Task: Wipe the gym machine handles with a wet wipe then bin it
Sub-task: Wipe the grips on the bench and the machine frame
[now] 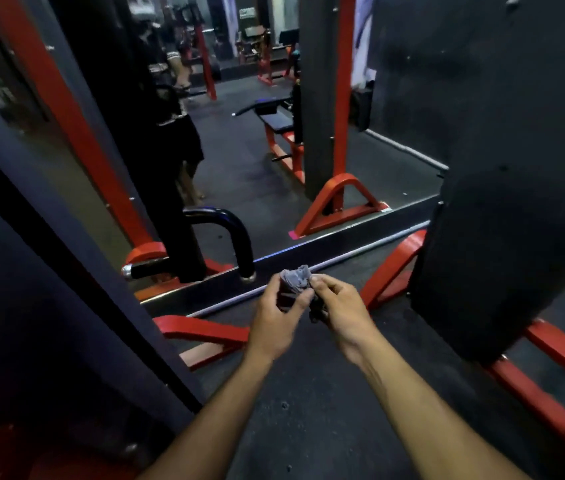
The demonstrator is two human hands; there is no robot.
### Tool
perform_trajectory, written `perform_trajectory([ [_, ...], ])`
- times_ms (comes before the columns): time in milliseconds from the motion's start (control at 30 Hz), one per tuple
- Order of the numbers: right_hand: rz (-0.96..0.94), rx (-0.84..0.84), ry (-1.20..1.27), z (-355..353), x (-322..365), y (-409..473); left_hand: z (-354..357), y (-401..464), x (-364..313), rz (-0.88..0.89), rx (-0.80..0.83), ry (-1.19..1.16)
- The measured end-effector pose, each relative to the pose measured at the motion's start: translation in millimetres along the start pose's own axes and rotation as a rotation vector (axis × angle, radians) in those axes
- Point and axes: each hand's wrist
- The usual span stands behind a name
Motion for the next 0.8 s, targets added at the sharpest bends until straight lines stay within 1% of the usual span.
perform_trajectory([
  [67, -0.05, -0.067, 0.006, -32, 6, -19, 25, -11, -13, -0.01, 0.057, -0.038],
  [167, -0.101, -0.237, 0.036, -97, 16, -62, 81, -39, -41, 0.021, 0.223, -0.047],
  [233, -0.132, -0.317, 0.042, -133, 24, -90, 112, -60, -60, 0.021, 0.328, -0.091],
  [333, -0.218, -0.472, 0.031, -198, 40, -151, 168, -110, -98, -0.015, 0.511, -0.177],
  [433, -0.278, -0.596, -0.016, -248, 51, -213, 213, -164, -127, -0.023, 0.666, -0.245],
  [500, -0.302, -0.699, -0.038, -278, 55, -257, 238, -203, -143, -0.025, 0.768, -0.29],
  [633, -0.341, -0.911, -0.074, -322, 58, -336, 277, -273, -170, -0.012, 0.988, -0.306],
  [733, -0.364, -1.084, -0.094, -347, 59, -394, 308, -320, -187, 0.045, 1.123, -0.297],
  [800, -0.387, -1.224, -0.088, -358, 58, -434, 326, -351, -198, 0.085, 1.243, -0.298],
])
Point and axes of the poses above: each hand's wrist, its own y-axis towards the middle knuckle, its own z-axis out of the palm, x = y × z, and after that the axes turned 7 degrees about -x, right-handed
